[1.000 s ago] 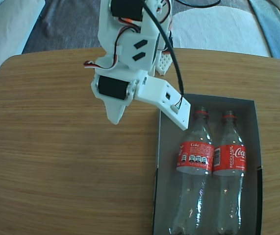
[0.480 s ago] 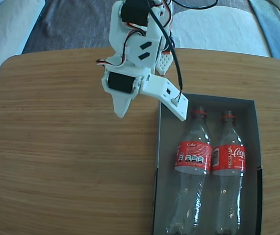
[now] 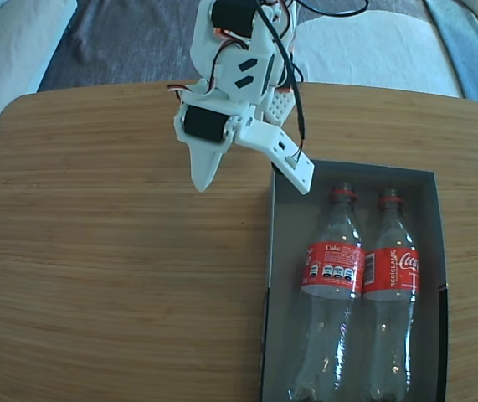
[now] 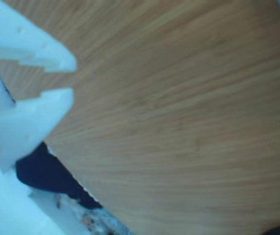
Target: Grasp the bottles and put them in the box.
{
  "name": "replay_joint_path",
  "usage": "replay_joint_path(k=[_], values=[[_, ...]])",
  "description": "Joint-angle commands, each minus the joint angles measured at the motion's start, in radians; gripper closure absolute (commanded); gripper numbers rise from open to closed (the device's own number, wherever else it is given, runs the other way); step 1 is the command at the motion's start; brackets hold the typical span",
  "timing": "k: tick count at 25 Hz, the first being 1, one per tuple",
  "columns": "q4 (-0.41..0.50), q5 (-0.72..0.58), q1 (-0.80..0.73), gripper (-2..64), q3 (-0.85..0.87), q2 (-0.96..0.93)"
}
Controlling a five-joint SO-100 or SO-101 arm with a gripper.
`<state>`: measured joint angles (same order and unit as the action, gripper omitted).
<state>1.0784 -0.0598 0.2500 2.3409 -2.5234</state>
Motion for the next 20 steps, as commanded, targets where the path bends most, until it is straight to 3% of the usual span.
replay_joint_path(k=[1,5,20], values=[[-0.006,-0.038,-0.063,61.8,0.017,-0.072],[-0.002,-0.066,-0.137,61.8,0.067,-0.137],[-0.006,-0.066,-0.126,61.8,0.206,-0.311]])
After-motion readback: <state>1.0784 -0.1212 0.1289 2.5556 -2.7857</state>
